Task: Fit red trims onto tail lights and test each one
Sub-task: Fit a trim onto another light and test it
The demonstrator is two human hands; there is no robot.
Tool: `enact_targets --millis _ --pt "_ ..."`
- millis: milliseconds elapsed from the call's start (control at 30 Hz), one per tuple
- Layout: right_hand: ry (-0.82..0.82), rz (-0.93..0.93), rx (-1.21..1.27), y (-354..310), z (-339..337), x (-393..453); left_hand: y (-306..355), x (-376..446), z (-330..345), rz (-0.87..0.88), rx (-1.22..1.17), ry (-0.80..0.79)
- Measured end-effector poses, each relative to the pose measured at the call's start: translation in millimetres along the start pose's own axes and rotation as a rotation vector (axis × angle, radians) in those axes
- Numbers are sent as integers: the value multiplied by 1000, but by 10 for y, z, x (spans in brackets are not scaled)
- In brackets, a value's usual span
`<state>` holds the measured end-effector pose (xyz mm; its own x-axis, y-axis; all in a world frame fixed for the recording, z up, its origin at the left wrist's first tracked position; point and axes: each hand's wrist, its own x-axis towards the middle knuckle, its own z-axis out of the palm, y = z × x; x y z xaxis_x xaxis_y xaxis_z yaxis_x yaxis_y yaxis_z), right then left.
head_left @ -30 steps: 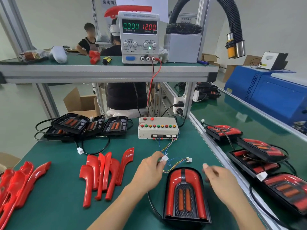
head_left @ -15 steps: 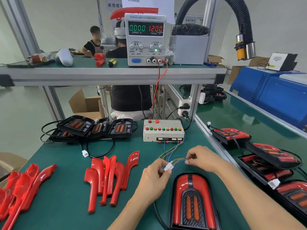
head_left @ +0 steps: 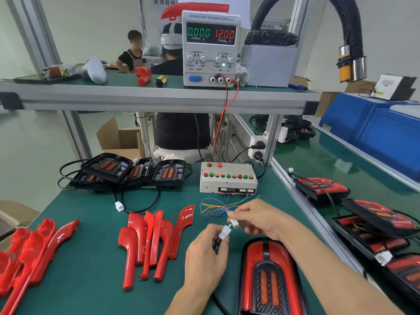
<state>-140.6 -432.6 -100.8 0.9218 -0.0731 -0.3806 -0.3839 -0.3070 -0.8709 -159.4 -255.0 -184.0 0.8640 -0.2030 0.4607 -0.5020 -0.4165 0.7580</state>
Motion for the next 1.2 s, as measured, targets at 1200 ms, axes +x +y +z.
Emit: enact_targets --millis 1200 --pt "73 -141 220 46 312 -59 -8 23 1 -117 -38 128"
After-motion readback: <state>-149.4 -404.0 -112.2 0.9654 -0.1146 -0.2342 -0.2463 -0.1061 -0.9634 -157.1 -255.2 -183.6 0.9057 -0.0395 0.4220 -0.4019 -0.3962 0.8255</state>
